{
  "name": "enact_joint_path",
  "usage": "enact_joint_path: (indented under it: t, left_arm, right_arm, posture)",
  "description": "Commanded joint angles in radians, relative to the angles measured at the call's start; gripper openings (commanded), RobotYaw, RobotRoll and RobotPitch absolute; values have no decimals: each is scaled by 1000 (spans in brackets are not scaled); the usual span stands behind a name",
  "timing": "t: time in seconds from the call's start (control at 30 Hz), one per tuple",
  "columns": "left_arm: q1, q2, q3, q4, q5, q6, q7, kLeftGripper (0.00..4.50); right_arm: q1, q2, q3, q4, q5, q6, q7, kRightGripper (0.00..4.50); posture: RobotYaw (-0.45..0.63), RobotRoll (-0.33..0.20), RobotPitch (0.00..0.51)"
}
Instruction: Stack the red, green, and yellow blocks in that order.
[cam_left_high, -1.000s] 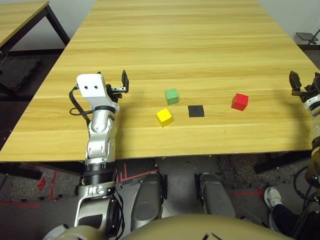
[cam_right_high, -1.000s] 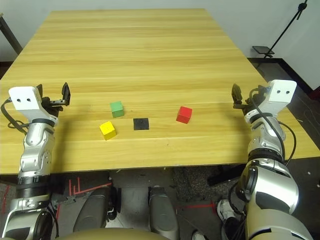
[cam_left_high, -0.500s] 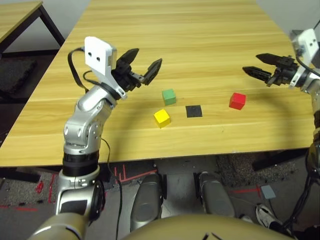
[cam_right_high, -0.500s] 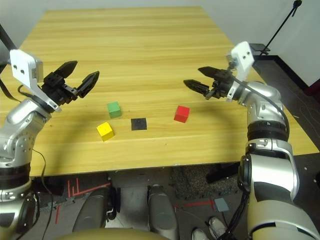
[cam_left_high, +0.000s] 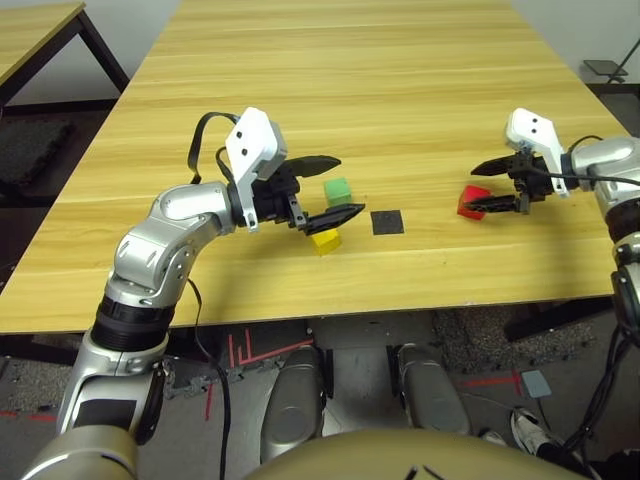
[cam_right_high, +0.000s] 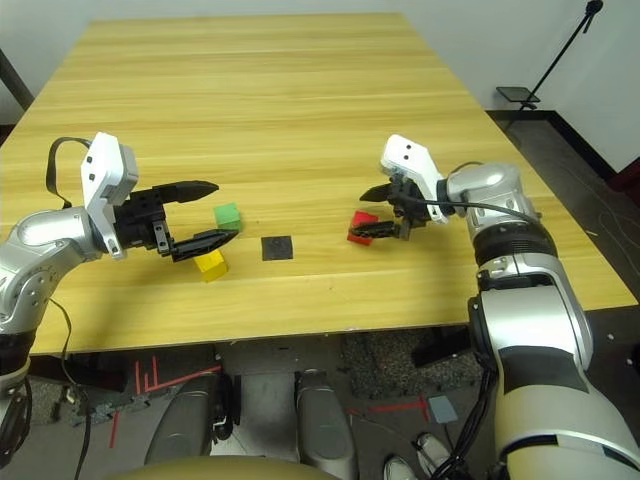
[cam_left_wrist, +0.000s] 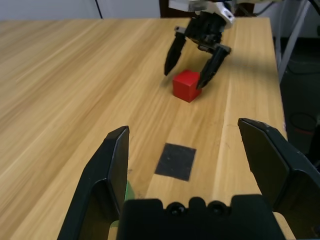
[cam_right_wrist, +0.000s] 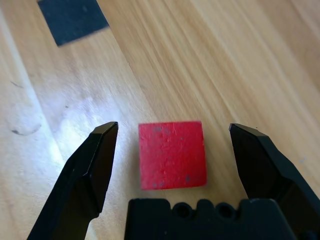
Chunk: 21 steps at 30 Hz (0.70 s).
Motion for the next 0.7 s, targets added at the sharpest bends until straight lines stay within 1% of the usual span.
enact_joint_path:
  t: [0.03, 0.13, 0.2, 0.3, 0.4, 0.53, 0.63, 0.7]
  left_arm:
    - [30, 14, 10, -33, 0, 22, 14, 4430]
    - [41, 14, 11, -47, 1, 28, 23, 4500]
    - [41, 14, 11, -49, 4, 27, 26, 4500]
    - [35, 17, 15, -43, 8, 24, 27, 4500]
    - [23, 26, 18, -32, 10, 27, 23, 4500]
    - [-4, 36, 14, -17, 9, 45, 23, 4500]
    - [-24, 51, 0, -16, 12, 104, 41, 4500]
    - [-28, 63, -11, -27, 10, 154, 54, 4500]
  right_arm:
    - [-20, 16, 13, 47, -42, -36, -39, 4500]
    - [-29, 37, 16, 67, -61, -54, -56, 3935]
    - [-37, 49, 15, 70, -68, -61, -57, 3193]
    - [-54, 67, 17, 49, -72, -61, -15, 2105]
    - [-61, 92, 29, -8, -62, -35, 69, 2051]
    - [-44, 154, 47, -190, -26, 92, 188, 2051]
    - [-32, 216, 76, -297, -22, 151, 216, 2051]
    - [-31, 251, 98, -325, -29, 166, 212, 2051]
  posture:
    - [370, -204, 81]
    - [385, -204, 84]
    - [391, -204, 84]
    - [404, -204, 82]
    - [413, -208, 79]
    - [423, -213, 76]
    - [438, -223, 72]
    - [452, -228, 72]
